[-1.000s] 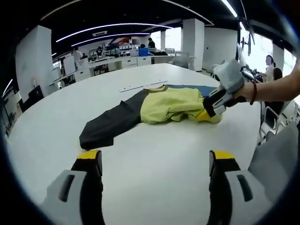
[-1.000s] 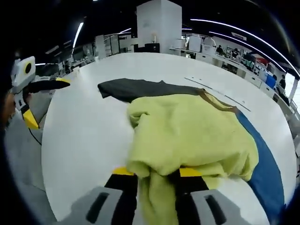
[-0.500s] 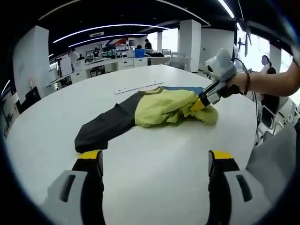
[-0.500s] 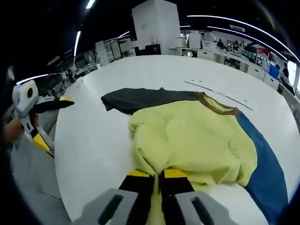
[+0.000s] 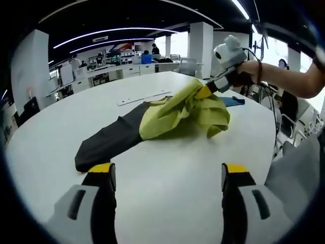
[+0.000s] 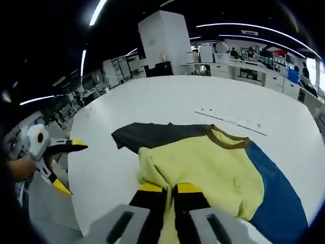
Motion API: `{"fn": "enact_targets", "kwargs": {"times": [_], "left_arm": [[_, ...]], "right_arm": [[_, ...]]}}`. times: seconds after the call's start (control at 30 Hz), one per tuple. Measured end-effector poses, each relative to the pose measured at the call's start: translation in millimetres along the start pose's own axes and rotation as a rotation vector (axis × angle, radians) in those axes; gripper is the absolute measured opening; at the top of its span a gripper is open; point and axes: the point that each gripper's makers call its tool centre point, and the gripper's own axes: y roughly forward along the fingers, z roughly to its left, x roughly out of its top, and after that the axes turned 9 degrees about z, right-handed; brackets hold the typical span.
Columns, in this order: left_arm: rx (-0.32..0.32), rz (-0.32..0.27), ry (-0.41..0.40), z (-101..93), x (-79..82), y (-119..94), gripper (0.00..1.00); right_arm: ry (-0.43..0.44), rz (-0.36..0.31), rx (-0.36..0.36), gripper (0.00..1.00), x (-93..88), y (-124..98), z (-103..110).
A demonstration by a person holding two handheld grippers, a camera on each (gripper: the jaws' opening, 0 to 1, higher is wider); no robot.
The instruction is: Fold the garment on the visible template until the final outline fits inside the template.
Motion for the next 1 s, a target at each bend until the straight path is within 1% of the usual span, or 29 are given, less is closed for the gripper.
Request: {"fn": "enact_targets", "kwargs": {"times": [0.17,0.23,0.47,0.53,0.63,0.7,0.8,0.9,1.0], "left_arm": [[-0.007,-0.001,0.01,-2.1,3.0,4,0.79],[-0.01,0.002,0.014,-1.9,4.0,7,0.79],[-0.026,0.001,0.01,-3.1,7.9,17,0.75],[-0.035,-0.005,0.003,-3.8,9.7,21,0.74],[-0.045,0.003,0.013,-5.2,10.0,28,0.73],[-0.053,0.004,0.017,-6.1,11.1,32,0.72],[-0.069,-0.002,0.011,-7.8,14.0,37,0.7],[-0.083,-0.002,0.016,-10.4,17.4,45,0.69],[-0.094,-0.013,0.012,-12.5,22.8,51,0.69]], "right_arm": [[0.045,-0.01,0.018,0.02,14.5,4,-12],[0.049,-0.012,0.026,0.02,19.1,7,-17],[0.064,-0.004,0.053,0.02,27.3,22,-35],[0.073,0.002,0.061,0.02,27.2,28,-41],[0.075,0.011,0.062,0.02,24.5,36,-45],[0.078,0.017,0.054,0.02,25.0,42,-53],[0.069,0.031,0.036,0.02,20.7,50,-61],[0.057,0.048,0.022,0.02,16.1,57,-66],[0.053,0.063,0.013,0.02,12.2,64,-71]]}}
